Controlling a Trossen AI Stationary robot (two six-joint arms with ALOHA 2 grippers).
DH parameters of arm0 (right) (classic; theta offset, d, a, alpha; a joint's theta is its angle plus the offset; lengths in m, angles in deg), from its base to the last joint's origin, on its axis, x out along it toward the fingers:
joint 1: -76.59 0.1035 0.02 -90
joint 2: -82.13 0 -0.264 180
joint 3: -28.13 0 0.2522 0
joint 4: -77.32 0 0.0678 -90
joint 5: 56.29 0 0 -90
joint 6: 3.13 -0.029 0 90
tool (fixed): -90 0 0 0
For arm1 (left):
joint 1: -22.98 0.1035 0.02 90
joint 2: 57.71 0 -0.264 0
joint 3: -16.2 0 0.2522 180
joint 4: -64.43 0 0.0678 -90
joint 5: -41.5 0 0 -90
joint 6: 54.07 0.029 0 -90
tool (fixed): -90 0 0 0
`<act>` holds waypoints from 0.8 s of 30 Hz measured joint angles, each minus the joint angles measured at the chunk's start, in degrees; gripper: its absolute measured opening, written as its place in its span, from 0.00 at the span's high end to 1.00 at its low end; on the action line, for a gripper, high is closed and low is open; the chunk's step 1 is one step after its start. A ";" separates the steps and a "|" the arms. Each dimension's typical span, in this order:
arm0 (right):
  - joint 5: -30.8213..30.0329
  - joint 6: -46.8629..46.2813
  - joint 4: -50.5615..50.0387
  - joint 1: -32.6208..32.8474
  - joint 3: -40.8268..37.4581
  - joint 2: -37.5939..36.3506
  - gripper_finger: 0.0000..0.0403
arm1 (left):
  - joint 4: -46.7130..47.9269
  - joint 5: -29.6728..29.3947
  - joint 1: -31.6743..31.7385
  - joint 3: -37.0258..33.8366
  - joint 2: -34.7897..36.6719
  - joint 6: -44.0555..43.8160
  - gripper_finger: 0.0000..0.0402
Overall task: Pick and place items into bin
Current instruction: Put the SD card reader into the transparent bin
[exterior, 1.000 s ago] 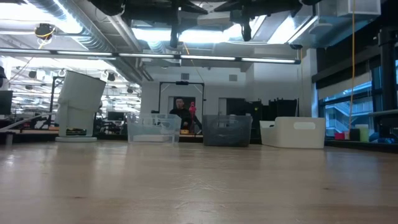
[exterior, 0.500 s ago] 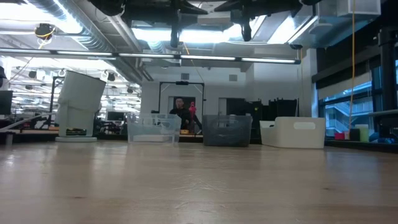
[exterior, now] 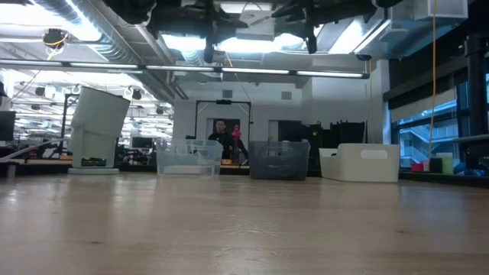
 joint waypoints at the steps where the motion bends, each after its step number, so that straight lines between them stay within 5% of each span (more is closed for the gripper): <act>1: 0.01 0.03 -1.17 -0.48 0.00 -0.36 0.60 | 0.27 0.77 0.60 0.00 0.00 0.29 0.90; 8: -0.53 4.58 -16.41 -2.78 0.00 -2.32 0.57 | 10.73 3.72 9.07 0.00 1.19 0.48 0.91; 14: -9.15 5.66 -24.66 -1.61 -0.10 -1.95 0.58 | 29.49 2.76 17.68 0.01 1.90 2.36 0.91; 24: -14.99 5.23 -19.51 0.37 -4.78 -1.84 0.59 | 41.10 -11.67 17.41 0.02 -1.00 2.33 0.92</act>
